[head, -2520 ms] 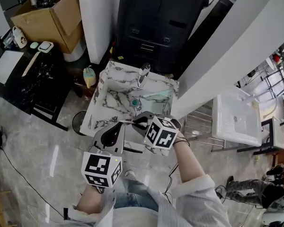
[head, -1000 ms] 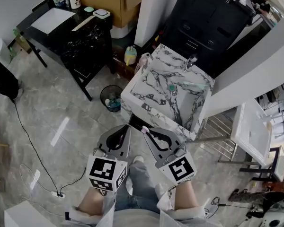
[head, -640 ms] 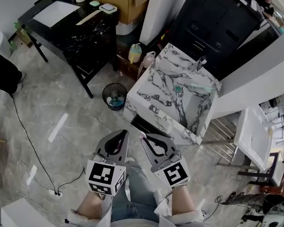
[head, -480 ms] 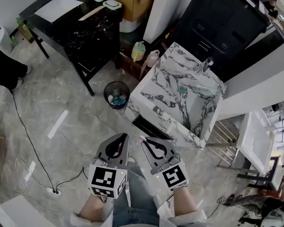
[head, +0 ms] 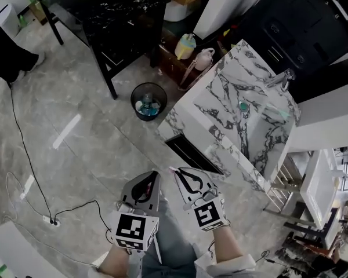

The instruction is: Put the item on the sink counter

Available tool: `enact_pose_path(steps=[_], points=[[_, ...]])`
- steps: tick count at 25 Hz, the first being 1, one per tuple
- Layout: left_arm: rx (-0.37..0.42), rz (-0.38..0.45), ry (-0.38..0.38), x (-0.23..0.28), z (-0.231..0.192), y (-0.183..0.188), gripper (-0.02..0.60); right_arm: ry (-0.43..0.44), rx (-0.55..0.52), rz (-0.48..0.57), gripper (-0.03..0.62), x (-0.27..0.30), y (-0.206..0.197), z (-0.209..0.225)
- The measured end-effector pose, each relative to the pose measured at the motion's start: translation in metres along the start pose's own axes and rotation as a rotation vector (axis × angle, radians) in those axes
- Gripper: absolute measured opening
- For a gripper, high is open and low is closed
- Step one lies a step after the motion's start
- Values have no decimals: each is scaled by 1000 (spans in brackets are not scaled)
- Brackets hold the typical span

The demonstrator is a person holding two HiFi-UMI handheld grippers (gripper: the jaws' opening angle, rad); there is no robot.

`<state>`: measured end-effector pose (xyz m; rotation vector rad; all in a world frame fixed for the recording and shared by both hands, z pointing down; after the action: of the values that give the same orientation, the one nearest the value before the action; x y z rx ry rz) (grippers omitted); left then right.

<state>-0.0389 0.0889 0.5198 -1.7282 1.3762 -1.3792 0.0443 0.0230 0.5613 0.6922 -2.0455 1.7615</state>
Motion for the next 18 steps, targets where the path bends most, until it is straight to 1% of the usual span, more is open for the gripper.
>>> enact_pose_path(steps=[5, 9, 14, 18], points=[[-15, 15, 14, 15, -21, -38, 15, -73, -55, -67, 31, 40, -55, 5], [-32, 24, 35, 28, -40, -69, 15, -125, -75, -100, 31, 64, -98, 16], [-62, 34, 51, 39, -57, -100, 15, -220, -137, -189, 31, 89, -151, 35], [-58, 31, 52, 48, -67, -120, 15, -250, -160, -236, 31, 109, -185, 44]])
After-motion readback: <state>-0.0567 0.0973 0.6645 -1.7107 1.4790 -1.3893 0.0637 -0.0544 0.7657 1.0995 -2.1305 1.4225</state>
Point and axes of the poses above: the fingertips, and each gripper's own axes: x forward along the fingers, z to its right, y out of its top, the point moved 4 cm from there along -x, backward along the fingers, and after that the axes turned 2 degrees about z, right-handed, at the moved point
